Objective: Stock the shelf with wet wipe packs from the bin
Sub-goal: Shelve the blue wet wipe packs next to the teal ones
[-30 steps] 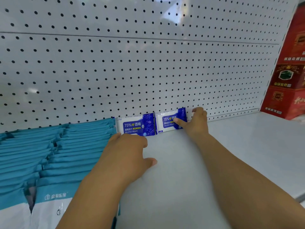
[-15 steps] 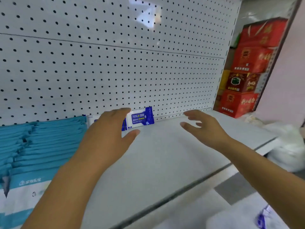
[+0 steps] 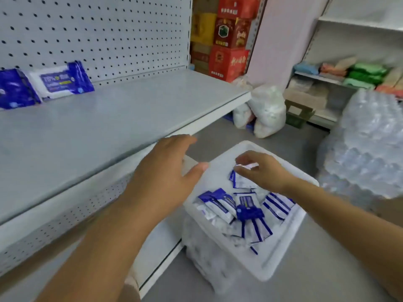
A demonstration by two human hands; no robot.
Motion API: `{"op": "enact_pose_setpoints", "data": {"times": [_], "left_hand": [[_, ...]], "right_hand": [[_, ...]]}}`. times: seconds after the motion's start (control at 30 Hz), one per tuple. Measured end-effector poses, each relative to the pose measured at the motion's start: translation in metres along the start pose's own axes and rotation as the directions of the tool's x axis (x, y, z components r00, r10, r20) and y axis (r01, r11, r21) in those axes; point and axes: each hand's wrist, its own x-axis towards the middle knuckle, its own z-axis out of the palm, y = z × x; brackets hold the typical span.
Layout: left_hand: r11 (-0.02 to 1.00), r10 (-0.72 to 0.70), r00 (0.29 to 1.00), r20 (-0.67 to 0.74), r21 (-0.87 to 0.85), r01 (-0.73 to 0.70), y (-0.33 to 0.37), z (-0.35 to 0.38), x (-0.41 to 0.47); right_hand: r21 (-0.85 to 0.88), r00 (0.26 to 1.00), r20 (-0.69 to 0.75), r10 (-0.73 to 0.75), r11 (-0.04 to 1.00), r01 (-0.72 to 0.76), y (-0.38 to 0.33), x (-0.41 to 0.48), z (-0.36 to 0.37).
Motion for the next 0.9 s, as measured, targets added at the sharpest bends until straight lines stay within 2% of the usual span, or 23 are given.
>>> {"op": "enact_pose_setpoints", "data": {"times": [0.1, 0.2, 0.27, 0.4, 0.43, 0.53, 0.63, 0.77, 0.9], "left_hand": [[0.996, -0.083, 0.981, 0.177, 0.028, 0.080, -0.013, 0.047, -0.015], [0.979, -0.203, 0.918, 0.340, 0.076, 0.188, -0.042, 0.076, -0.030], [0.968, -0.250, 0.886, 0.390, 0.080, 0.238, -0.058, 0.086, -0.035], [0.961, -0.277, 0.865, 0.418, 0.104, 0.257, -0.076, 0.101, -0.034], [0.961, -0.277, 0.861, 0.427, 0.113, 0.253, -0.078, 0.106, -0.033], [0.965, -0.255, 0.853, 0.456, 0.182, 0.191, -0.081, 0.120, -0.027], [0.955, -0.259, 0.842, 0.474, 0.255, 0.150, -0.083, 0.127, -0.016], [0.946, -0.254, 0.834, 0.490, 0.303, 0.110, -0.085, 0.128, -0.006], [0.939, -0.257, 0.824, 0.505, 0.333, 0.089, -0.088, 0.130, -0.003]], "right_hand": [[-0.053, 0.974, 0.167, 0.154, 0.988, -0.147, 0.033, -0.004, 0.027], [-0.069, 0.949, 0.223, 0.224, 0.974, -0.214, 0.052, 0.007, 0.057], [-0.133, 0.935, 0.249, 0.251, 0.966, -0.224, 0.055, 0.019, 0.075], [-0.061, 0.846, 0.294, 0.446, 0.892, -0.449, 0.056, 0.049, 0.105], [-0.150, 0.842, 0.281, 0.460, 0.888, -0.435, 0.060, 0.054, 0.112], [-0.244, 0.813, 0.266, 0.518, 0.852, -0.462, 0.068, 0.068, 0.125], [-0.381, 0.809, 0.325, 0.489, 0.851, -0.361, 0.074, 0.078, 0.129], [-0.411, 0.753, 0.417, 0.509, 0.844, -0.344, 0.073, 0.081, 0.132], [-0.406, 0.733, 0.449, 0.511, 0.847, -0.343, 0.076, 0.086, 0.142]]}}
